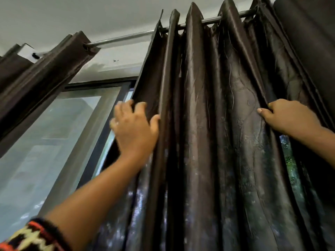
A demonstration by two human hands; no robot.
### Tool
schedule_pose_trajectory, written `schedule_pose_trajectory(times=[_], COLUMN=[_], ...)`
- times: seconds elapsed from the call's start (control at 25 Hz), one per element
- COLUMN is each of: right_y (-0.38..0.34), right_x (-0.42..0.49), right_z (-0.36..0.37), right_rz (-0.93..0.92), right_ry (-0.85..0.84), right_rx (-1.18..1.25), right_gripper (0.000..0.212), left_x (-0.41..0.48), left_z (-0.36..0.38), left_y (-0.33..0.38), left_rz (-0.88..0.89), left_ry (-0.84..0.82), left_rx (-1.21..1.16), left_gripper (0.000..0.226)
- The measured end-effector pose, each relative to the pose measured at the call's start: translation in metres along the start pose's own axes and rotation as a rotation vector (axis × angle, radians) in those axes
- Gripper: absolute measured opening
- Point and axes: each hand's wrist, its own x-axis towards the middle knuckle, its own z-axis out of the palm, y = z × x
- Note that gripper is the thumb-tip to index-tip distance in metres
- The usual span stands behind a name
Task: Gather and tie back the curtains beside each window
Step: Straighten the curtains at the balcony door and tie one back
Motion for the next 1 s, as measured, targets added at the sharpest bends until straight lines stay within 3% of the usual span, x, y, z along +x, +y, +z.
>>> schedule_pose_trajectory(times=[0.12,0.24,0.36,0.52,0.6,0.72,0.88,1.0], right_y=[0.0,-0.002,-0.003,0.001,0.003,0.007,0.011,0.016], right_x=[-0.002,-0.002,-0.002,-0.002,-0.002,-0.003,-0.003,-0.001], right_z=[-0.002,-0.002,0.0,0.0,-0.001,-0.003,-0.004,-0.002], right_rz=[-0.001,-0.006,-0.008,-0.009,-0.008,-0.018,-0.042,-0.048], right_ry=[0.003,0.02,0.016,0.009,0.003,0.0,0.016,0.04], right_rx=[0.008,0.023,0.028,0.039,0.037,0.03,0.018,0.014], right_gripper=[0.043,0.041,0.036,0.043,0.044,0.044,0.043,0.041], left_x=[0.016,0.013,0.005,-0.004,-0.008,-0.014,-0.019,-0.026], left_z=[-0.003,-0.001,-0.002,0.004,0.003,0.002,0.003,0.002], left_y=[-0.063,-0.096,-0.106,-0.107,-0.098,-0.09,-0.089,-0.067], left_rz=[-0.31,-0.435,-0.432,-0.372,-0.485,-0.576,-0.448,-0.264], left_ry=[-0.198,-0.374,-0.405,-0.348,-0.362,-0.373,-0.335,-0.225], left_rx=[0.081,0.027,0.057,0.074,-0.053,-0.043,-0.025,-0.093], left_gripper=[0.065,0.054,0.034,0.037,0.03,0.043,0.014,0.024])
